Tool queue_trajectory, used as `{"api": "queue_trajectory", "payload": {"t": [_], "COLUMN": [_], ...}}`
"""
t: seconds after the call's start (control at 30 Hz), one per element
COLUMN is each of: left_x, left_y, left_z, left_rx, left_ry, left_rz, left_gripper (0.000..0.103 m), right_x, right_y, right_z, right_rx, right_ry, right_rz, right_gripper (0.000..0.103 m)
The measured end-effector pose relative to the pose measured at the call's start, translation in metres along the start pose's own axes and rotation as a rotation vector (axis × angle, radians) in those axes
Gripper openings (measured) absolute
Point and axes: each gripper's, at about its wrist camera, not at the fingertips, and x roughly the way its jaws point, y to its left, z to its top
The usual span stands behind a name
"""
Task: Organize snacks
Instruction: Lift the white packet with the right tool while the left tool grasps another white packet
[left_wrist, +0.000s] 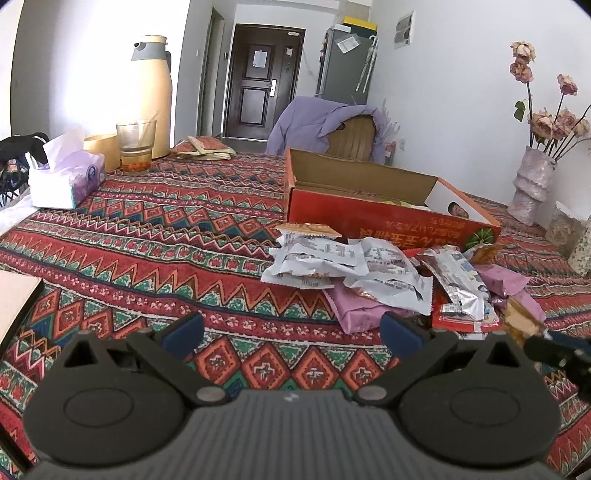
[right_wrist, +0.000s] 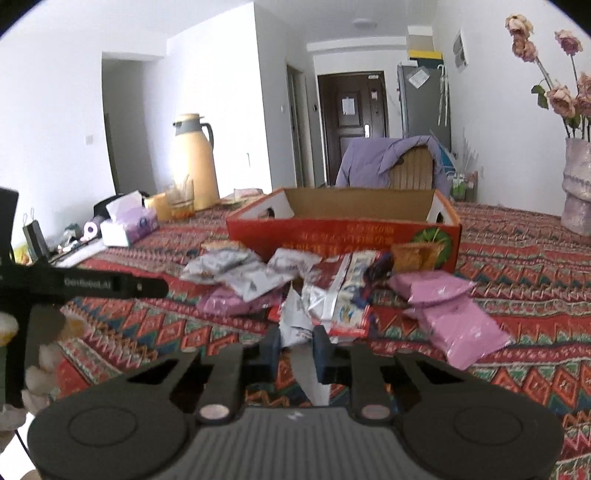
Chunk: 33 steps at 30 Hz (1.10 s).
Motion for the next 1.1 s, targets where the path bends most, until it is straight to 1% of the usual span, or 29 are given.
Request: {"api": "queue_trajectory", "payload": {"t": [0.23, 0.4, 0.5, 0.63, 0.7, 0.83, 0.93, 1.03, 1.07, 1.1], "left_x": [0.007, 0.017, 0.03, 0.058, 0.072, 0.094, 0.102, 0.107, 0.109, 0.11], "left_y": [-0.002, -0.01, -0.017, -0.026, -0.028, -0.033, -0.036, -0.033, -0.032, -0.03], "left_z": [0.009, 0.025, 0.038, 0.055, 0.061, 0.067, 0.065, 0.063, 0.063, 0.063], "left_rx": [0.001, 0.029, 0.055, 0.061, 0.059, 0.071, 0.087, 0.072, 0.064, 0.058], "left_ry": [0.003, -0.007, -0.004, 0.025, 0.053, 0.098, 0.119, 0.128, 0.134, 0.14], "left_rz": [0.015, 0.023, 0.032, 0.071, 0.054, 0.051, 0.047, 0.027, 0.019, 0.014], "left_gripper": [0.103, 0.103, 0.103, 0.103, 0.103, 0.103, 0.103, 0.103, 0.098, 0.088], "right_x": [-0.005, -0.003, 0.0, 0.01, 0.016, 0.032, 0.045, 0.055, 0.058, 0.06], "right_y": [-0.011, -0.013, -0.015, -0.02, -0.021, -0.024, -0.029, -0.034, -0.034, -0.035], "right_z": [0.018, 0.032, 0.042, 0.056, 0.062, 0.071, 0.073, 0.073, 0.074, 0.074], "right_rx": [0.052, 0.057, 0.054, 0.068, 0.069, 0.067, 0.077, 0.091, 0.096, 0.101], "right_ry": [-0.059, -0.1, -0.127, -0.153, -0.158, -0.151, -0.135, -0.123, -0.119, -0.116], "right_rz": [0.039, 0.052, 0.042, 0.027, 0.019, 0.0, -0.007, -0.008, -0.007, -0.005], "right_gripper": [0.017, 0.016, 0.016, 0.016, 0.016, 0.016, 0.016, 0.016, 0.016, 0.016]}}
